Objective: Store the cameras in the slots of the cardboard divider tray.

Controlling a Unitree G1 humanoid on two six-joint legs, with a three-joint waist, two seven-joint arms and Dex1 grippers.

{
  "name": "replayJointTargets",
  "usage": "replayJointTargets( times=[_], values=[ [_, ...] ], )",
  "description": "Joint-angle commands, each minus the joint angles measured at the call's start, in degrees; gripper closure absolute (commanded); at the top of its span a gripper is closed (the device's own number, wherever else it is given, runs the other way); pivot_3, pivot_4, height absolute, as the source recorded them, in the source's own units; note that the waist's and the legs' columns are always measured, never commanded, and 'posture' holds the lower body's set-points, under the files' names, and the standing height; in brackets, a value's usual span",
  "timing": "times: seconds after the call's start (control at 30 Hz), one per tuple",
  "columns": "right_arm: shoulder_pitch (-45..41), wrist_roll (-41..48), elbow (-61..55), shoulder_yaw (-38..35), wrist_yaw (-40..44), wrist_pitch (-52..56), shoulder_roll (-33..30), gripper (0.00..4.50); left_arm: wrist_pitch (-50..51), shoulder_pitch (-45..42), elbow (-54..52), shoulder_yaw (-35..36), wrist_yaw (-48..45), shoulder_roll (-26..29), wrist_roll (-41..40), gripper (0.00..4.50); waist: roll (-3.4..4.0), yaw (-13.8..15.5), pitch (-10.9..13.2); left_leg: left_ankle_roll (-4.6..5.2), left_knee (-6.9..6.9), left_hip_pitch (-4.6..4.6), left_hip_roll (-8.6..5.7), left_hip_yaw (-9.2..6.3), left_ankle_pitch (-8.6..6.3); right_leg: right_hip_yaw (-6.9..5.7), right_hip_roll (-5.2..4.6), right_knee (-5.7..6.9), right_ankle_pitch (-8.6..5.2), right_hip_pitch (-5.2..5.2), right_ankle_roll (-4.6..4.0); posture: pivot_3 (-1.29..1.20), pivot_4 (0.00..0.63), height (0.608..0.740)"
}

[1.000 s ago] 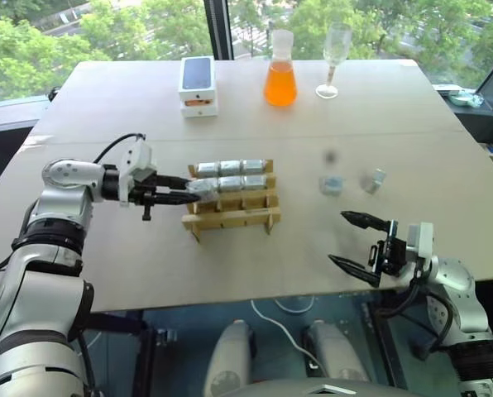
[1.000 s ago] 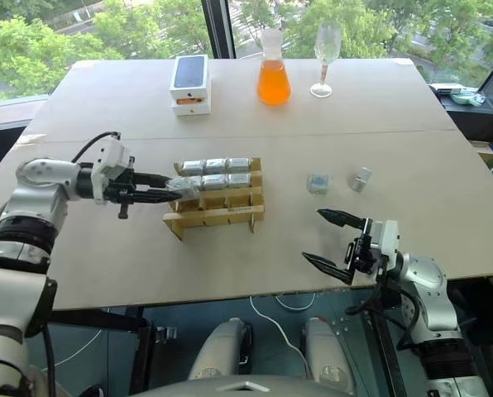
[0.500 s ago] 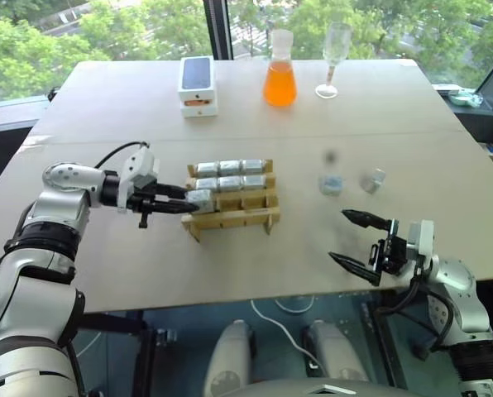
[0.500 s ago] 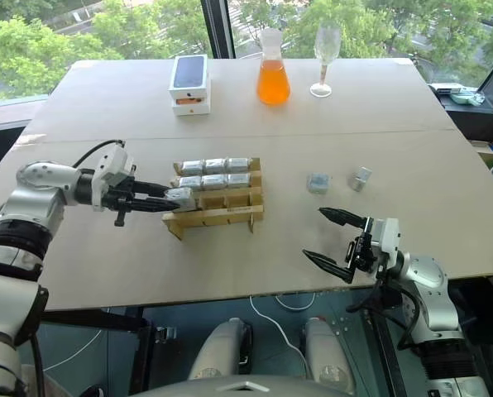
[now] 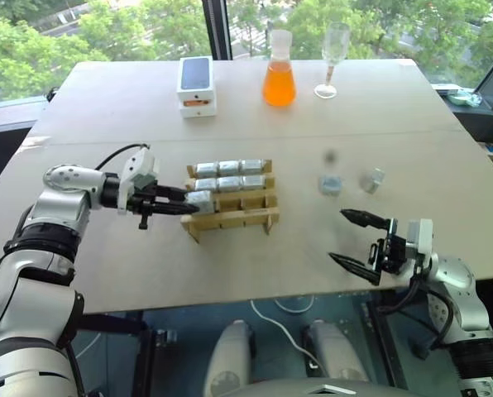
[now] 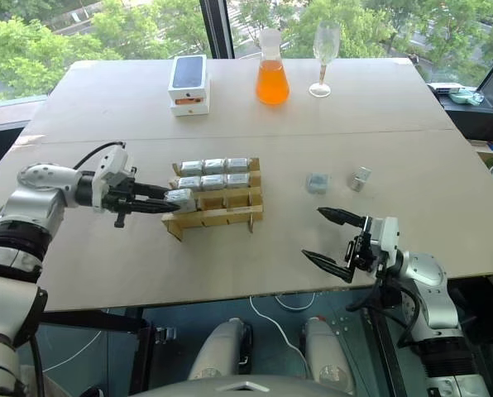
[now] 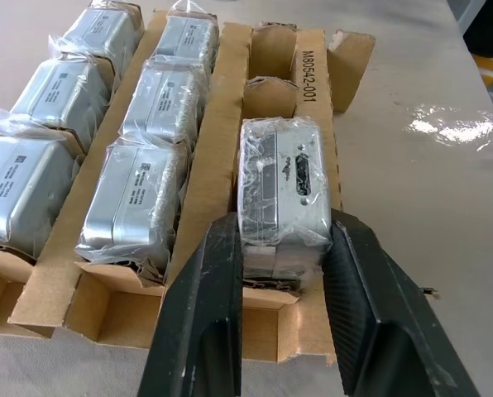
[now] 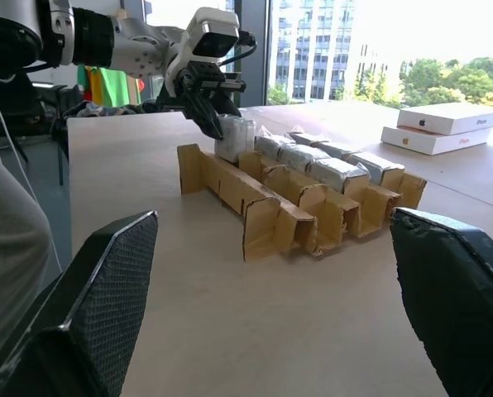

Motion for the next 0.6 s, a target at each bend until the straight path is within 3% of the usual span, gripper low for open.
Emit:
replayJointTargets(
  times=[0.03, 0.4, 0.6],
  values=[
    [0.41, 0.45, -1.49, -1.07, 0.58, -0.50, -0.32, 0.06, -2.19, -1.61, 1.66, 0.89, -0.94, -0.59, 1.82, 3.74, 0.00, 0.01, 0.00, 0.00, 0.00, 0.00, 0.00, 0.00, 0.00, 0.00, 0.00, 0.00, 0.00, 0.00, 0.00, 0.00, 0.150, 0.740],
    [-0.54, -0.12, -0.94, -0.72, 0.58, -0.52, 0.66, 0.06, -6.23, -5.66, 8.13, 0.89, -0.94, -3.27, 8.33, 3.74, 0.00, 0.03, 0.00, 0.00, 0.02, 0.00, 0.00, 0.00, 0.00, 0.00, 0.01, 0.01, 0.01, 0.01, 0.02, 0.00, 0.150, 0.740],
    [-0.94, -0.40, -1.14, -1.02, 0.05, -0.04, 0.26, 0.00, -4.40, -5.11, 6.90, 3.04, -0.94, -3.22, 7.29, 0.94, 0.00, -0.01, 0.00, 0.00, 0.03, 0.01, -0.01, -0.01, 0.00, 0.00, 0.01, 0.01, 0.01, 0.02, 0.04, 0.00, 0.150, 0.740]
  ],
)
